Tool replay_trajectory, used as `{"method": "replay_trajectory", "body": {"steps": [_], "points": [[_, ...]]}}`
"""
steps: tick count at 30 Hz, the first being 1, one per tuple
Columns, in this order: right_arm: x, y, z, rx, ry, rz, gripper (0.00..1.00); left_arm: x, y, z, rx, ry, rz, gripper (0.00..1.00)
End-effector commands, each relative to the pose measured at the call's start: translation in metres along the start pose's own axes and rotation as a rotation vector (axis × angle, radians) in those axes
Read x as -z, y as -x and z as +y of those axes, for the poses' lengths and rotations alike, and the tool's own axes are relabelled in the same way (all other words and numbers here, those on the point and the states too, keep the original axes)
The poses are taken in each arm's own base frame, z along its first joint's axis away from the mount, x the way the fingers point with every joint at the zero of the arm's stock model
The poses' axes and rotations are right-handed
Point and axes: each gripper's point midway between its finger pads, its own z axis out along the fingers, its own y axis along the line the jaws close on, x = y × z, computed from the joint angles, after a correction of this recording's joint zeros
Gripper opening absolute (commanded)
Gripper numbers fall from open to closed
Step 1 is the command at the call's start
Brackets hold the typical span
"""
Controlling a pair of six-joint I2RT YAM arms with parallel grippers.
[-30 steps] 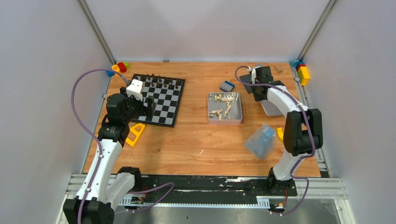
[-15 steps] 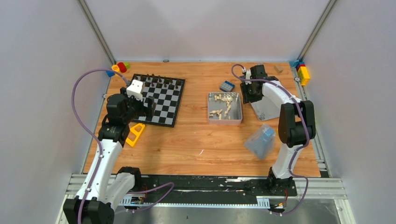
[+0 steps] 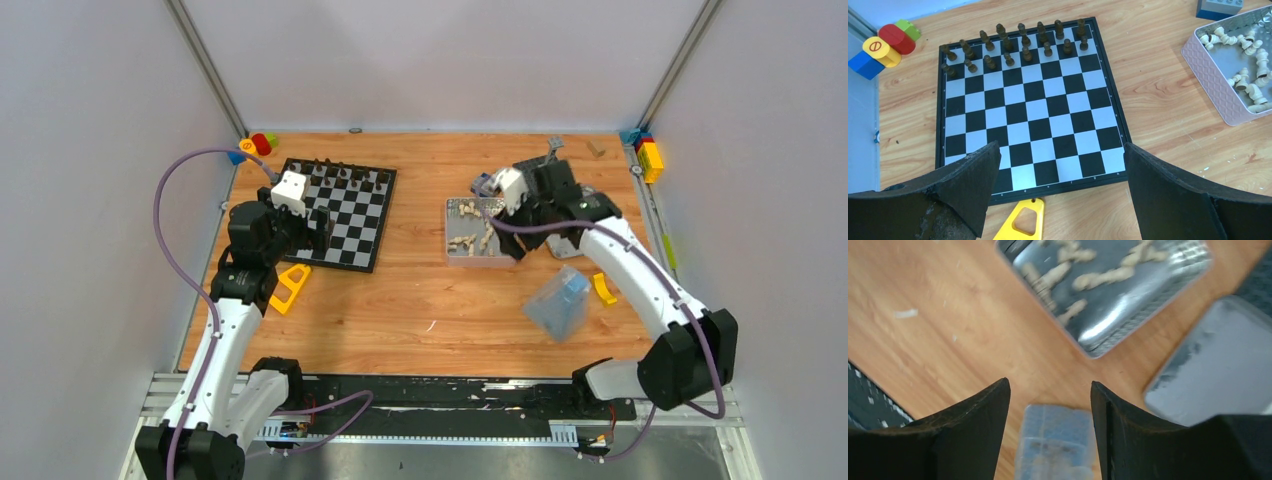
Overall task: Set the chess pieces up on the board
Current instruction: Place the lid at the center of the board, then move the storage box to the center of the board.
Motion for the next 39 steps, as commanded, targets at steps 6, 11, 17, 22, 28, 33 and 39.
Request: {"method": "replay_trajectory", "body": {"steps": [6,11,17,22,28,33,39], "points": [[-0.017,-0.130,0.050,0.394,0.052,0.361,0.57,0.001,0.009,0.001,-0.020,-0.004,-0.037,1.00],[-0.014,-0.171,0.018,0.497,-0.087,0.531,0.54,0.001,0.009,0.001,-0.018,-0.004,-0.034,1.00],[0.005,-0.187,-0.013,0.535,-0.167,0.573,0.52,0.000,0.008,0.001,-0.021,-0.004,-0.033,1.00],[0.011,-0.195,-0.047,0.527,-0.256,0.605,0.51,0.000,0.007,0.000,-0.019,-0.006,-0.030,1.00],[-0.001,-0.161,-0.062,0.440,-0.273,0.465,0.54,0.000,0.006,-0.001,-0.021,-0.012,-0.028,1.00],[-0.022,-0.078,-0.013,0.210,-0.028,0.104,0.58,0.000,0.007,0.002,-0.027,-0.001,-0.028,1.00],[-0.051,-0.017,0.011,0.086,0.140,-0.096,0.59,0.001,0.008,0.004,-0.030,0.010,-0.022,1.00]]}}
